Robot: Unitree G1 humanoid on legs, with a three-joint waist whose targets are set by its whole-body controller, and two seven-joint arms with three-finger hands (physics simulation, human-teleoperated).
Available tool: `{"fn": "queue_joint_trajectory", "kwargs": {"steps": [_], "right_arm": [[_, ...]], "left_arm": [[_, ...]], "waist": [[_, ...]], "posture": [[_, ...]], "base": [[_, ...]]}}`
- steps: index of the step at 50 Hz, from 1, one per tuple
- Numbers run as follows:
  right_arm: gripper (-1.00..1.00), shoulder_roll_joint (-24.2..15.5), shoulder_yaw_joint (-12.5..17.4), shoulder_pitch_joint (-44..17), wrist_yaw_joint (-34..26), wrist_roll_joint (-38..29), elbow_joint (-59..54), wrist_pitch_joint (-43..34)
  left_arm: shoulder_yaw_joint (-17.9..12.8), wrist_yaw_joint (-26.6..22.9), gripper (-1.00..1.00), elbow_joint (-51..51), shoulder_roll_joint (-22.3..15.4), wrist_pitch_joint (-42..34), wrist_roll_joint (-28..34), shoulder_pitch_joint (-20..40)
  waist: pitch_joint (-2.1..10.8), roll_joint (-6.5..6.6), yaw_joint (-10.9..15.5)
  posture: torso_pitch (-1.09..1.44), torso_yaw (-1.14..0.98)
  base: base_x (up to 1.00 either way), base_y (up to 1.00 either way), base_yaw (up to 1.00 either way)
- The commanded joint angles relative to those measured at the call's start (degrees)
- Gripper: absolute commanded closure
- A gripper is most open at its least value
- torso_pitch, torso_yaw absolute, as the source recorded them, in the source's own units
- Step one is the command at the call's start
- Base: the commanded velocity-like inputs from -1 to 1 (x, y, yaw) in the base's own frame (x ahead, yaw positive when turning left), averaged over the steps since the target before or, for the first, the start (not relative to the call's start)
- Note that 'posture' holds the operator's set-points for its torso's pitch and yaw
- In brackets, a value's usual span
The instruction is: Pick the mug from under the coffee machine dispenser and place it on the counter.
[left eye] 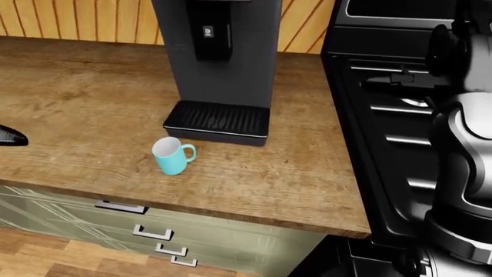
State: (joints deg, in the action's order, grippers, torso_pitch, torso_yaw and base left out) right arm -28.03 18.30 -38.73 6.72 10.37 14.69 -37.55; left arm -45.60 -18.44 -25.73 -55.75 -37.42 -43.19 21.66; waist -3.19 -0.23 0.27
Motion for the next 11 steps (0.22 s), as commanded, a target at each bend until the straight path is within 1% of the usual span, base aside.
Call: {"fn": "queue_joint_trajectory", "kwargs": {"steps": [1,5,11], "right_arm": [[-1.00,-0.9,0.8,-1.2,0.1,-0.2,1.1,1.4],[-1.00,-0.8,0.7,-1.0,0.0,-0.2,1.2,1.4],[-1.00,-0.9,0.7,-1.1,0.0,-0.3,1.2,1.4]], "left_arm": [[-1.9,1.0,-1.00,-0.1,-2.3,1.9,-1.2,0.9],[-4.5,3.2,-1.00,1.8,-6.2,4.0,-5.3,1.7],[-6.8,6.9,-1.00,4.0,-10.2,9.1,-10.2,0.5]], "waist": [[0.82,0.90,0.0],[0.74,0.96,-0.1],[0.45,1.03,-0.2]], "posture": [[0.00,0.00],[0.00,0.00],[0.00,0.00]], "base": [[0.00,0.00,0.00],[0.00,0.00,0.00],[0.00,0.00,0.00]]}}
